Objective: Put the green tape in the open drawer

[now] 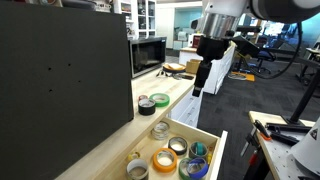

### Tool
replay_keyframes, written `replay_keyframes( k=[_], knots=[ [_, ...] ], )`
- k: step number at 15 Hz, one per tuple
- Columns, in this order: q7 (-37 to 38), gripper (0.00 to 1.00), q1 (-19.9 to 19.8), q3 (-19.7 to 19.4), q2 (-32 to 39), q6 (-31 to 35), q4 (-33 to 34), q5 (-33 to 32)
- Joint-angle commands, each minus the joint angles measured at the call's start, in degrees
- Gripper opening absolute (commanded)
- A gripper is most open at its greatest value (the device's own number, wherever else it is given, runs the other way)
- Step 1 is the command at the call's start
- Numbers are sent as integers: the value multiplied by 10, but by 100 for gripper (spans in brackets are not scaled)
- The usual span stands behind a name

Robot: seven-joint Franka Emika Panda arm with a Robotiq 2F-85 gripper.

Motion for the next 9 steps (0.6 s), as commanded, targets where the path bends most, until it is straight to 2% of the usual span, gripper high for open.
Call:
replay_keyframes(
  k=[1, 3, 4, 9],
  knots=[
    [-95, 100, -7, -42, 71, 11, 55, -35],
    [-140, 100, -7, -59, 96, 3, 82, -49],
    [-105, 100, 0, -53, 67, 5, 50, -32],
    [-111, 100, 2, -56, 79, 5, 58, -33]
  ],
)
